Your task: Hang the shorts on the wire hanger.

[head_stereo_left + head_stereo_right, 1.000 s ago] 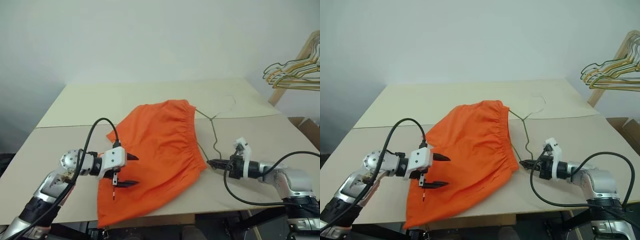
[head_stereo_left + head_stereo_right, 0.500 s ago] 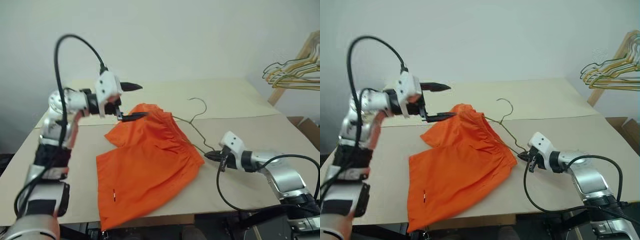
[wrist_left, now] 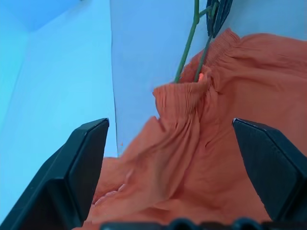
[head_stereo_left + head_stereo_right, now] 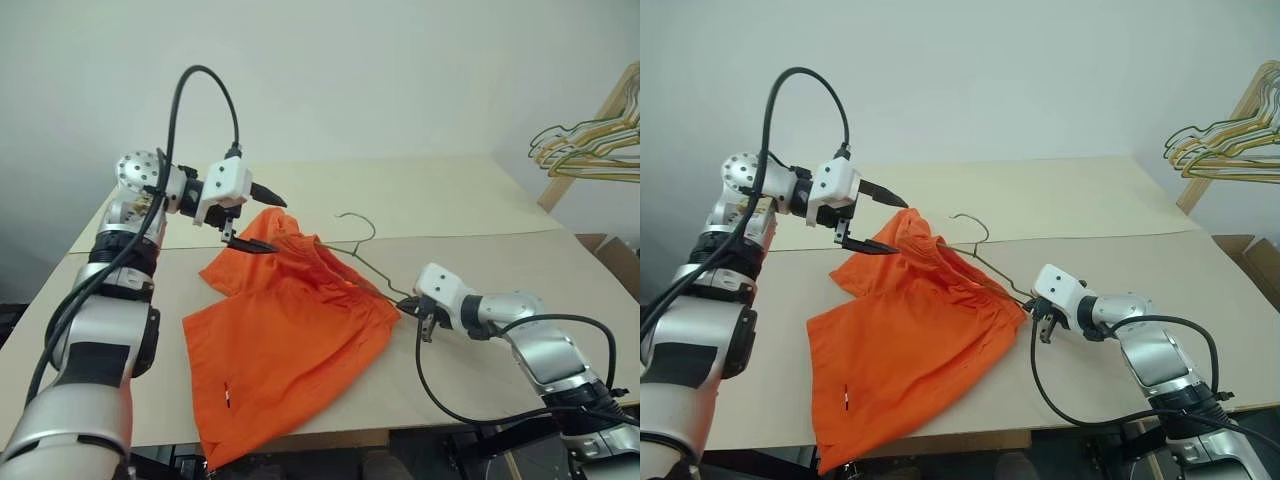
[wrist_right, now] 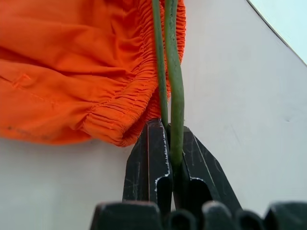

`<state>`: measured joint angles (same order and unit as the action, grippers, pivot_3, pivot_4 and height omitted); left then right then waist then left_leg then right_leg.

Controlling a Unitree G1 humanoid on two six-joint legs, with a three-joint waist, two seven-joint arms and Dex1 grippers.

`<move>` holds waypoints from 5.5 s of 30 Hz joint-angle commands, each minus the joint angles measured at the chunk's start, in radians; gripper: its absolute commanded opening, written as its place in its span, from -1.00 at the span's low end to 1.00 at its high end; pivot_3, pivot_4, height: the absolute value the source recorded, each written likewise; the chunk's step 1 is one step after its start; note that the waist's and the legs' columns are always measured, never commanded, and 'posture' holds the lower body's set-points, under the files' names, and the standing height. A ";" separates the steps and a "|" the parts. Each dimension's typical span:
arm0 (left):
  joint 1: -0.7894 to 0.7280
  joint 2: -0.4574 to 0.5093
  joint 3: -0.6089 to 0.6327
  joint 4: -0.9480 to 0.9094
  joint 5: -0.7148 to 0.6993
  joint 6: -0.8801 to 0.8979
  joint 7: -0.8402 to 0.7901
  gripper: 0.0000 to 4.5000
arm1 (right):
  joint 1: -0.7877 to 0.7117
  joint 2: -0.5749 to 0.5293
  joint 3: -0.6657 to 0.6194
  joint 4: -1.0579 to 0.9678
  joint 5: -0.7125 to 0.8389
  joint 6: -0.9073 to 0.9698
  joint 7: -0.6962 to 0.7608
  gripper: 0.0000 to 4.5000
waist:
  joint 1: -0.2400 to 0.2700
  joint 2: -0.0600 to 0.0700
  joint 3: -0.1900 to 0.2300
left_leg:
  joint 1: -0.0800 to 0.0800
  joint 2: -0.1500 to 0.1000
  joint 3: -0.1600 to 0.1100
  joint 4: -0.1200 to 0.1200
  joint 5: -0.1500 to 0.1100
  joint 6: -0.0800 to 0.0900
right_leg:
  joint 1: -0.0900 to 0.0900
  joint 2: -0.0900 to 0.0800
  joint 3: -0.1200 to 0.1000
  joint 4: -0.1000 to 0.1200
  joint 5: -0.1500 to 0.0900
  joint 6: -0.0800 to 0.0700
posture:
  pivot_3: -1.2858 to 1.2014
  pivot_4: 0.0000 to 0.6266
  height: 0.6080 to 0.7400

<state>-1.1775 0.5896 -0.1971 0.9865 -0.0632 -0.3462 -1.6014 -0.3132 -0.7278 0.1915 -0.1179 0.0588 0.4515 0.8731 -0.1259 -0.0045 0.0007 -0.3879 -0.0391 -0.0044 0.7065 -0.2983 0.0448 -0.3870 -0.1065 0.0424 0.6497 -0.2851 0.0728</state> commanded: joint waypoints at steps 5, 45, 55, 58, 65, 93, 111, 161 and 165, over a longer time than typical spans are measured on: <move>-0.085 -0.029 -0.069 0.087 0.070 -0.080 -0.013 0.99 | -0.059 -0.003 -0.008 -0.046 -0.014 0.000 0.011 -1.00 | 0.000 0.000 0.000 | 0.001 0.000 0.000 0.000 -0.003 0.005 | 0.000 0.000 0.000 0.000 0.000 0.000 | -0.08 -1.00 1.00; -0.143 -0.104 -0.038 0.205 0.216 -0.107 0.086 -1.00 | -0.036 -0.006 0.016 -0.161 -0.082 -0.082 -0.004 -0.49 | -0.003 -0.001 0.000 | 0.000 0.000 -0.001 0.004 -0.003 0.006 | -0.001 0.000 0.000 0.008 -0.001 0.001 | -0.10 -1.00 1.00; -0.178 -0.069 0.005 0.192 0.183 -0.088 0.027 -1.00 | -0.051 0.070 -0.233 -0.110 0.100 0.160 -0.101 0.60 | -0.002 -0.002 0.001 | 0.000 0.000 -0.001 0.004 -0.003 0.006 | -0.001 0.000 0.000 0.008 -0.001 0.001 | -0.09 -1.00 1.00; -0.176 -0.062 0.014 0.191 0.180 -0.099 0.011 -1.00 | -0.069 0.135 -0.399 -0.067 0.247 0.331 -0.146 0.60 | 0.000 -0.002 0.001 | 0.000 -0.001 -0.002 0.005 -0.003 0.006 | -0.001 0.000 0.000 0.009 -0.001 0.001 | -0.10 -1.00 1.00; -0.172 -0.068 0.025 0.192 0.175 -0.102 0.014 -1.00 | 0.103 0.168 -0.460 -0.098 0.435 0.427 -0.064 0.60 | -0.001 -0.002 0.001 | -0.001 -0.001 -0.004 0.004 -0.004 0.008 | -0.001 0.000 0.000 0.013 -0.001 0.001 | -0.11 -1.00 1.00; -0.161 -0.079 0.033 0.190 0.169 -0.103 0.032 -1.00 | 0.021 0.350 -0.300 0.013 0.616 0.607 -0.191 -0.12 | -0.032 -0.002 0.001 | 0.000 -0.003 -0.010 0.005 -0.005 0.008 | -0.002 -0.001 0.000 0.015 -0.001 0.002 | -0.10 -1.00 1.00; -0.109 0.020 -0.104 0.093 0.018 -0.064 -0.013 -1.00 | -0.018 0.256 -0.383 0.099 0.577 0.548 -0.222 -0.99 | -0.039 -0.002 0.001 | 0.000 -0.004 -0.011 0.005 -0.004 0.008 | -0.002 -0.002 0.000 0.015 -0.001 0.002 | -0.10 -1.00 1.00; 0.011 -0.005 -0.021 0.018 0.085 -0.090 0.122 -1.00 | -0.400 -0.062 0.040 -0.161 0.027 0.153 -0.015 -0.99 | -0.029 -0.002 0.002 | -0.001 -0.011 -0.016 0.006 -0.003 0.005 | -0.002 -0.006 0.000 0.015 -0.003 0.006 | -0.08 -1.00 1.00; 0.015 -0.011 -0.013 0.015 0.090 -0.081 0.146 -1.00 | -0.386 -0.076 0.052 -0.169 0.005 0.118 0.017 -0.99 | -0.027 -0.002 0.002 | -0.001 -0.013 -0.016 0.006 -0.002 0.004 | -0.003 -0.007 0.000 0.015 -0.003 0.006 | -0.09 -1.00 1.00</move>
<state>-1.1562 0.5781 -0.2371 1.0332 0.0375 -0.4311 -1.4710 -0.6867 -0.7901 0.2593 -0.2663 0.0781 0.5943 0.8807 -0.1527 -0.0067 0.0025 -0.3892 -0.0526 -0.0208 0.7121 -0.3005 0.0486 -0.3896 -0.1144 0.0424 0.6647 -0.2884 0.0785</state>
